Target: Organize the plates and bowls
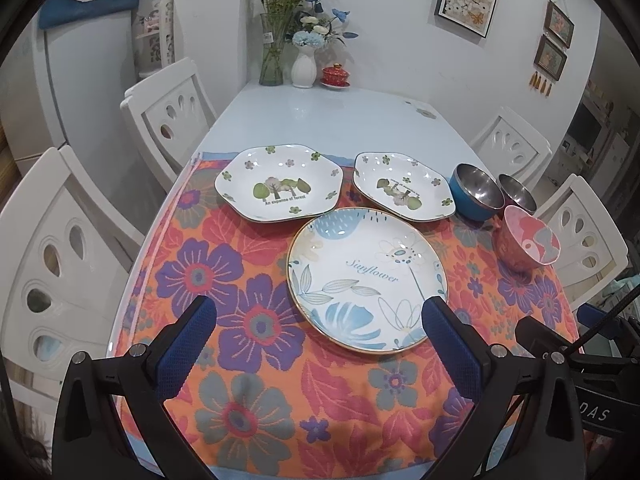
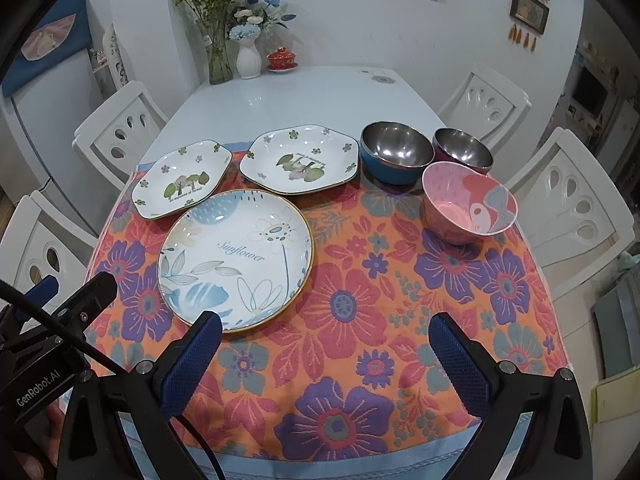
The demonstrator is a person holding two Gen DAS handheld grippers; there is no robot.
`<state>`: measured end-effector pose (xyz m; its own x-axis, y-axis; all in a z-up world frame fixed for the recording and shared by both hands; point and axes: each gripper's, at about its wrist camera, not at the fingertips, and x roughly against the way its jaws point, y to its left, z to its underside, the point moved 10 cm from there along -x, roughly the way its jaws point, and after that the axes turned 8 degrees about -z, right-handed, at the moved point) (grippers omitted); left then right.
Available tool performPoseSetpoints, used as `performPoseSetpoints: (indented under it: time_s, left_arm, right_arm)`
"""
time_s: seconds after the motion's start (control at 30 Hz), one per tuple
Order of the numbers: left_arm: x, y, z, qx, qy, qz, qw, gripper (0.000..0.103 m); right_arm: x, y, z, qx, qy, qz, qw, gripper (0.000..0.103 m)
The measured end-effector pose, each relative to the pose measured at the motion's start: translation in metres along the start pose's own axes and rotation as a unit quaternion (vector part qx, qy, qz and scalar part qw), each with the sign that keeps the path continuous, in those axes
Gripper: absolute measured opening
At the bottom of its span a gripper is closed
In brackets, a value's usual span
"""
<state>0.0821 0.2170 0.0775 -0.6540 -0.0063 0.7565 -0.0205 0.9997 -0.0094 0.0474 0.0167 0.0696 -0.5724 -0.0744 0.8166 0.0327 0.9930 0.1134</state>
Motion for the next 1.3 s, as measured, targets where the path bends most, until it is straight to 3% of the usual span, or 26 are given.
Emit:
performPoseSetpoints:
  time_s: [1.3]
  left_arm:
    - [-0.011, 0.007, 0.002, 0.01, 0.015, 0.004, 0.9998, 0.102]
  right_arm:
    - [-0.014, 0.013, 0.009, 0.003, 0.028, -0.009, 1.0, 0.103]
